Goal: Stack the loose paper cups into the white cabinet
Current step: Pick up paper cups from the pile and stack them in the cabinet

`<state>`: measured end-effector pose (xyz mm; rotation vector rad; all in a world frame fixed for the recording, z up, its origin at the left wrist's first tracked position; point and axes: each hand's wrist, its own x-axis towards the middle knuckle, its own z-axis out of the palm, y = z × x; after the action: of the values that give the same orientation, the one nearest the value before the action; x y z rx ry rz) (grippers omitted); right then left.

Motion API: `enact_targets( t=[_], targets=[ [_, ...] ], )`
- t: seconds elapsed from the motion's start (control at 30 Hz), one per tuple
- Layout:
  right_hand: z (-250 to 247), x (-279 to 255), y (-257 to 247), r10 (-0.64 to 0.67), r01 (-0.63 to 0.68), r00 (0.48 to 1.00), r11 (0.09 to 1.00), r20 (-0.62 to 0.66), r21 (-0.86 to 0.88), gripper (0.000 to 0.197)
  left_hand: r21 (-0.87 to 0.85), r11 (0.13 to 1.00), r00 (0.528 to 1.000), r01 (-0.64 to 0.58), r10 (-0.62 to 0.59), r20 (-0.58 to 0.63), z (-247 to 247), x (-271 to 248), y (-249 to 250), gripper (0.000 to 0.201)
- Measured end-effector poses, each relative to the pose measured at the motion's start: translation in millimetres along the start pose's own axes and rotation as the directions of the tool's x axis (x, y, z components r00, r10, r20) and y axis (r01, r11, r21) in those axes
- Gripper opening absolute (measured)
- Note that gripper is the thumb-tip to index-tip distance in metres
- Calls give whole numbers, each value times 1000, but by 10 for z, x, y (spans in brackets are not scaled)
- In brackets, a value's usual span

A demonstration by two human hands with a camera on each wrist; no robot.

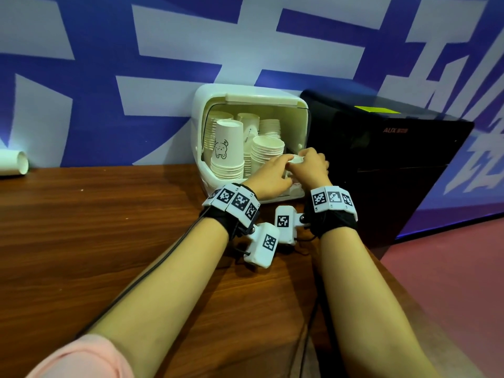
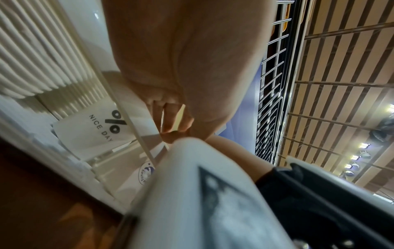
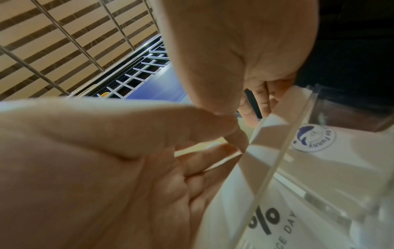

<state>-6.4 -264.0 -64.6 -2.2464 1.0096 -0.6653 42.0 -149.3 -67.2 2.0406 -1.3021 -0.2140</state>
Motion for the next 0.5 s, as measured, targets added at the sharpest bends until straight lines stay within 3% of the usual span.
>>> enact_targets(
  t=[0.13, 0.3, 0.5],
  targets=[
    [-29, -30, -82, -25, 27, 999, 998, -47, 48, 48, 10, 1000, 1000, 5, -5, -18, -79, -7, 41, 60],
    [-69, -83, -312, -96, 115, 990, 973, -104, 200, 22, -128, 992, 995, -15, 2, -97, -375, -131, 120, 51],
    [65, -305, -746, -231, 252, 968, 898, -102, 361, 18, -80, 997, 986, -14, 0, -169, -893, -535, 182, 43]
  ],
)
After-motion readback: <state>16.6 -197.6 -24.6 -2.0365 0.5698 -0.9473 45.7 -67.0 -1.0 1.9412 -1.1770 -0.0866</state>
